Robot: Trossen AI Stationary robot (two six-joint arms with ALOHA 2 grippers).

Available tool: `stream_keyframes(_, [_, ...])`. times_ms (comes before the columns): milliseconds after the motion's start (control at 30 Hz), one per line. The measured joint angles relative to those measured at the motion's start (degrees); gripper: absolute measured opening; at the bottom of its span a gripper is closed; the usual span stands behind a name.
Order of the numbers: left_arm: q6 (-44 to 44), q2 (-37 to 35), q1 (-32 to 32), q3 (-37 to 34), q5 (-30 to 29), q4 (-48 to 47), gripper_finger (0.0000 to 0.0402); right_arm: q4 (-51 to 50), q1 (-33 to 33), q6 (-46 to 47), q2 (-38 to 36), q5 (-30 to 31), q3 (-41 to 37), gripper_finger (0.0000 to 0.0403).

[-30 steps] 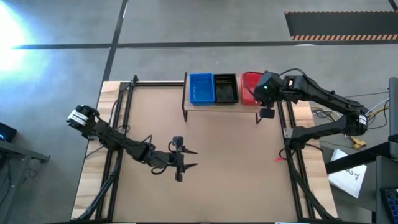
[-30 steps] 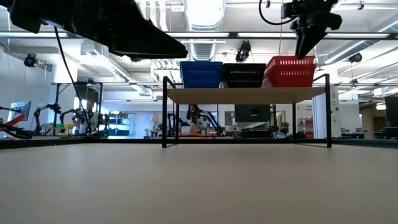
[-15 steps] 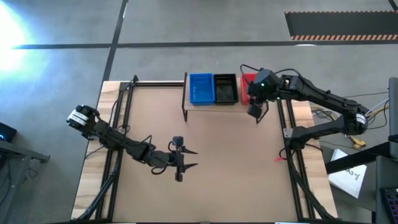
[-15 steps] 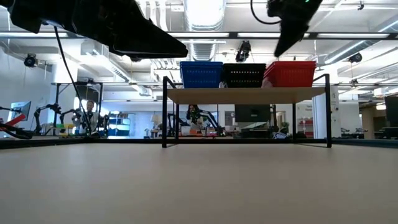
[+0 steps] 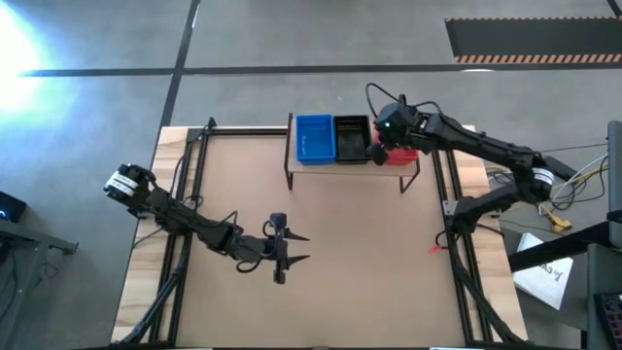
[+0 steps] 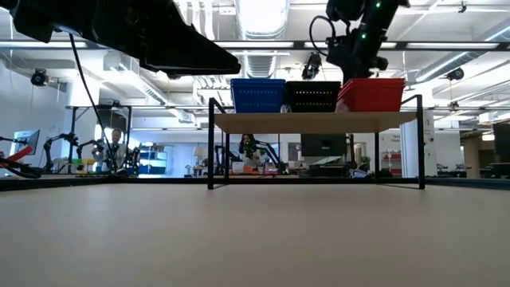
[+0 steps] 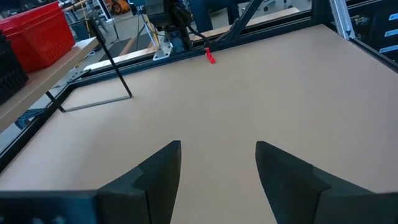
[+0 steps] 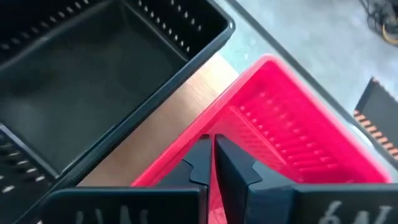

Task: Stack baskets on shelf by color
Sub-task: Stack the red basket on top of the stacked red baskets on the shelf, then adjust the stacked baskets on the shelf

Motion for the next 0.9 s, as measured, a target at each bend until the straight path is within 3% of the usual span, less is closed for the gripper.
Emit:
stream_keyframes(267, [-0.02,0.02,0.02,0.00,0.00,-0.06,0.0192,1.89,-0.07,2.22,1.08,-5.45,0.37,0.0009])
stream_keyframes(567, [-0.02,0.02,0.02,0.00,0.00,-0.08,0.0192,5.97,-0.09,2.57,0.40,-4.44,0.48,0.0009])
stream_keyframes(900, [-1.07,0.02,0.02,0.00,-0.02,-0.07,0.0192,4.02,2.02,2.26,-5.89,-4.41,0.48,0.0009])
